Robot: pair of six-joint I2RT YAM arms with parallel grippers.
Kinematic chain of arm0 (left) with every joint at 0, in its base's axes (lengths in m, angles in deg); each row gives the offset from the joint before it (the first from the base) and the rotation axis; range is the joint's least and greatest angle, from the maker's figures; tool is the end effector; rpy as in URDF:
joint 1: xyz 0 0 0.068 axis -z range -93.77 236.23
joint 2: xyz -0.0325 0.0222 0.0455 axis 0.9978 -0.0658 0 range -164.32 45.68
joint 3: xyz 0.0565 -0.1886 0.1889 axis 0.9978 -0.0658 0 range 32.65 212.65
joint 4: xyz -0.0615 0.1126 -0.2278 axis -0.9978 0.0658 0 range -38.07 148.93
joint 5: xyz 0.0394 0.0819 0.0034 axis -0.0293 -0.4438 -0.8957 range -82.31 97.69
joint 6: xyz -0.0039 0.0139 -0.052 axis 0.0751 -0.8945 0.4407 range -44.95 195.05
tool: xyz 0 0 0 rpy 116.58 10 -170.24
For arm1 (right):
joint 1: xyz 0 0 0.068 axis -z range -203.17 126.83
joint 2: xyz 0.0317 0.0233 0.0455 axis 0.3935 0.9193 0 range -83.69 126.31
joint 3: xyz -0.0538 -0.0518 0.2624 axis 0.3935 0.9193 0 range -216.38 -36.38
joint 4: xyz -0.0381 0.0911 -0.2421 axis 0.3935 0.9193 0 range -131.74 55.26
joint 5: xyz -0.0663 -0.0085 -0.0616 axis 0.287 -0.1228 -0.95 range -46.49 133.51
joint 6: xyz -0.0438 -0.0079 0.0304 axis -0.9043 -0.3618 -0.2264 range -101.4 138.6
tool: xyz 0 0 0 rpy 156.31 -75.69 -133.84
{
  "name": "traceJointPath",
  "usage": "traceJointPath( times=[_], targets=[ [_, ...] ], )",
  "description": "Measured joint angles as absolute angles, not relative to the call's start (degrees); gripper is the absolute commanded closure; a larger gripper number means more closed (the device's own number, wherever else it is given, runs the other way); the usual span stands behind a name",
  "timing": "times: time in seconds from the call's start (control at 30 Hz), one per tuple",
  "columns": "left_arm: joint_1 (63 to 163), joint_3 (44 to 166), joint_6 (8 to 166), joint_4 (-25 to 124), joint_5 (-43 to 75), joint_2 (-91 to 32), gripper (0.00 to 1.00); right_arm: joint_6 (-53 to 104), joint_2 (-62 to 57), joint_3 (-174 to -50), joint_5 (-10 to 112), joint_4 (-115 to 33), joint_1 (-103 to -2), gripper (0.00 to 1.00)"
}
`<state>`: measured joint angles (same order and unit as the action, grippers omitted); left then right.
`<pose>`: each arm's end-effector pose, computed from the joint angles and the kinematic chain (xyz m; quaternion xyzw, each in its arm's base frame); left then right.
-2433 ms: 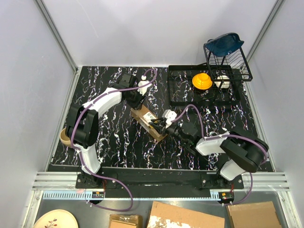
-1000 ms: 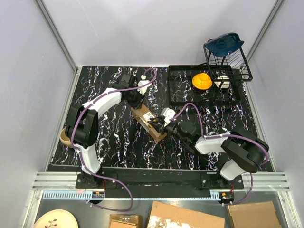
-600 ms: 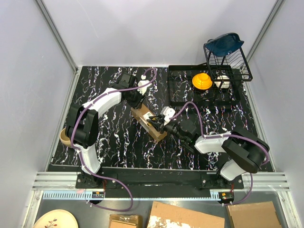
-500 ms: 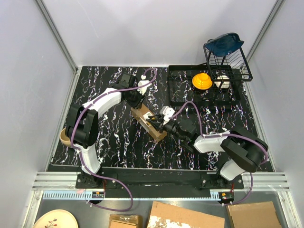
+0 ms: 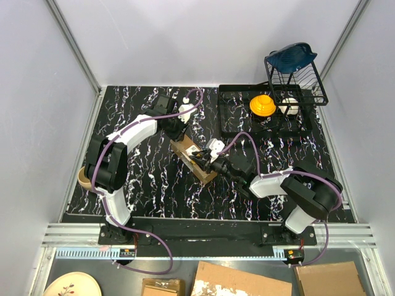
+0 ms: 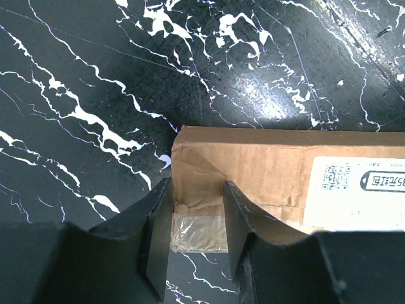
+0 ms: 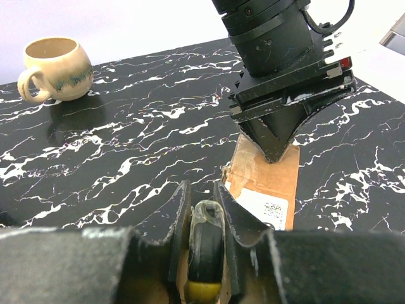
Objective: Unpack the express box
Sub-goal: Cut the express box at the center of the board.
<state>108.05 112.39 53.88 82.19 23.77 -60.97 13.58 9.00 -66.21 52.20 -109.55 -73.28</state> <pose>0.3677 -0.1579 0.2181 0.3848 0.8693 -0.1358 0.2790 0.1923 0.2383 0.1960 -0.3614 0.5716 0.3291 0.6590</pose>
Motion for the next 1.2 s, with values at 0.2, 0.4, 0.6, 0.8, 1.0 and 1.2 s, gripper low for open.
traceJointPath(
  times=[0.2,0.4,0.6,0.8,1.0,1.2],
  targets=[
    [108.01,112.37,53.88,82.12,23.92,-60.95,0.63,13.98,8.19,-65.49,52.18,-108.09,-73.28,1.00],
    [108.01,112.37,53.88,82.08,23.94,-60.95,0.63,14.55,3.16,-62.82,51.96,-104.11,-73.30,1.00],
    [107.98,112.37,53.90,82.08,23.94,-60.97,0.63,14.70,-0.88,-61.92,51.46,-98.66,-73.35,1.00],
    [107.94,112.37,53.90,82.10,24.05,-60.97,0.63,14.63,-1.02,-62.27,51.50,-97.46,-73.37,1.00],
    [107.85,112.37,53.88,82.08,24.33,-60.97,0.63,14.57,-1.02,-64.59,51.57,-93.09,-73.37,1.00],
    [107.72,112.22,53.88,81.90,24.55,-60.97,0.63,14.65,-1.82,-66.43,51.48,-88.06,-73.37,1.00]
  ],
)
